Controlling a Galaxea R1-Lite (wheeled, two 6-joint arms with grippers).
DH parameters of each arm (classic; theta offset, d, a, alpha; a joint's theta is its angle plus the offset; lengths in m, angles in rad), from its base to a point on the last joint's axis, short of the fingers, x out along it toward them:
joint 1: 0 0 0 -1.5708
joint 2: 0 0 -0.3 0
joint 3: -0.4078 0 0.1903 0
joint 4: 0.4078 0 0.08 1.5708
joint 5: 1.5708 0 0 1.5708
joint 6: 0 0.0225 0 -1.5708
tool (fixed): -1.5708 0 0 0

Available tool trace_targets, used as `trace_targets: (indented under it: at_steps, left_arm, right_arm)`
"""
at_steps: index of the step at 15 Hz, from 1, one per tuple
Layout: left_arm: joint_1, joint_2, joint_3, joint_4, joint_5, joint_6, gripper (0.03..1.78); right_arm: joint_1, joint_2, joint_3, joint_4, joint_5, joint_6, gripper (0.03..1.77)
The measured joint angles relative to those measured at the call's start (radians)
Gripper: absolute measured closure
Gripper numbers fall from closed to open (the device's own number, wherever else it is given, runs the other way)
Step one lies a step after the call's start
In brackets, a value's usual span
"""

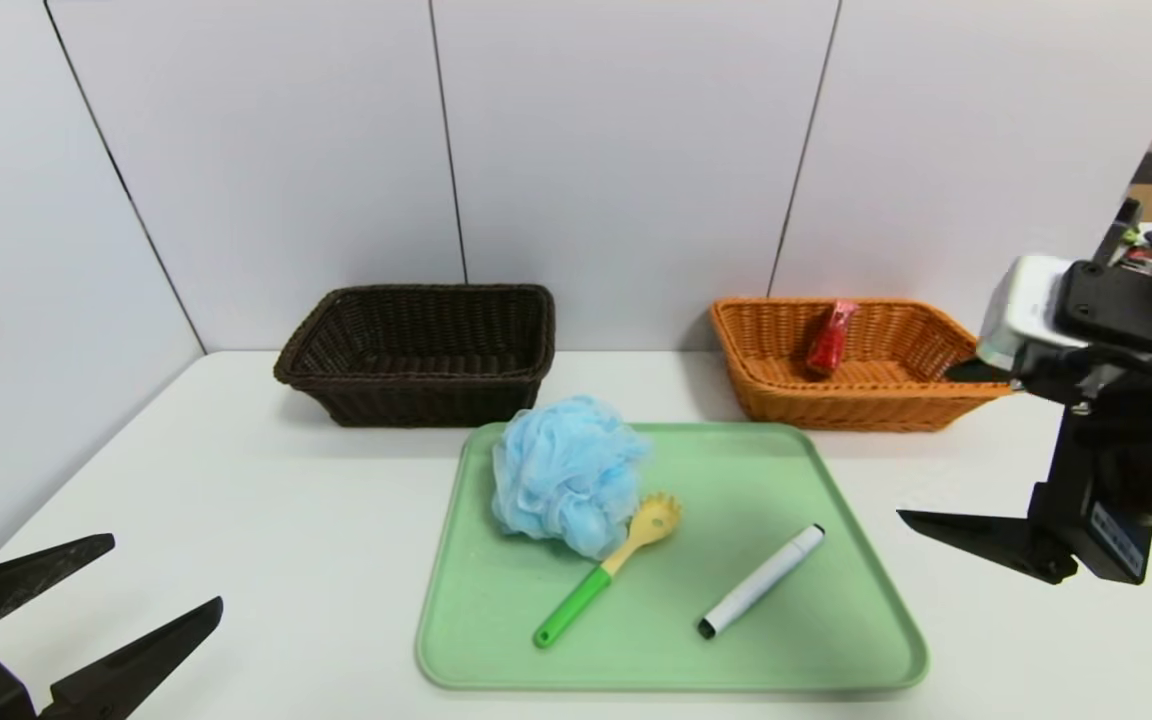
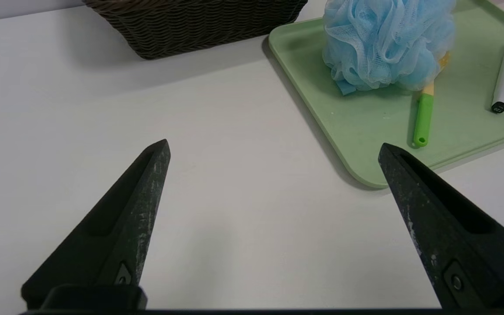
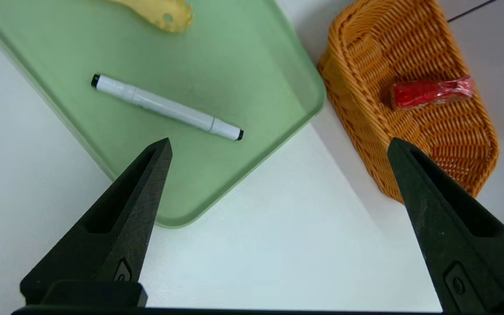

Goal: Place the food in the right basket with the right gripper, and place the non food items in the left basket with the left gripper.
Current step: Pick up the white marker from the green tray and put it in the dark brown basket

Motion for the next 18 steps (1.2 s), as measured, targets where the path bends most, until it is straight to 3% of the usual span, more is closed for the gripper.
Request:
trace_targets:
  at_steps: [5,10,12,15,18]
  left_arm:
    - [0.000,-0.001,0.004,0.001,-0.001,0.001,0.12]
    - [0.001,-0.004,0.005,0.001,0.000,0.001,0.12]
    - [0.001,-0.009,0.009,0.001,-0.001,0.001,0.12]
    - [0.001,-0.017,0.012,0.002,-0.003,0.002,0.12]
    - [0.001,-0.022,0.012,0.002,-0.003,0.002,0.12]
  right_arm:
    - [0.001,0.069,-0.012,-0.005,-0.013,-0.126,0.11]
    - [0.000,0.130,-0.117,-0.011,-0.021,-0.264,0.11]
    - [0.000,0.158,-0.160,-0.010,-0.010,-0.314,0.11]
    - [0.001,0.197,-0.199,0.006,0.045,-0.404,0.11]
    - [0.001,0.223,-0.198,0.016,0.056,-0.520,0.11]
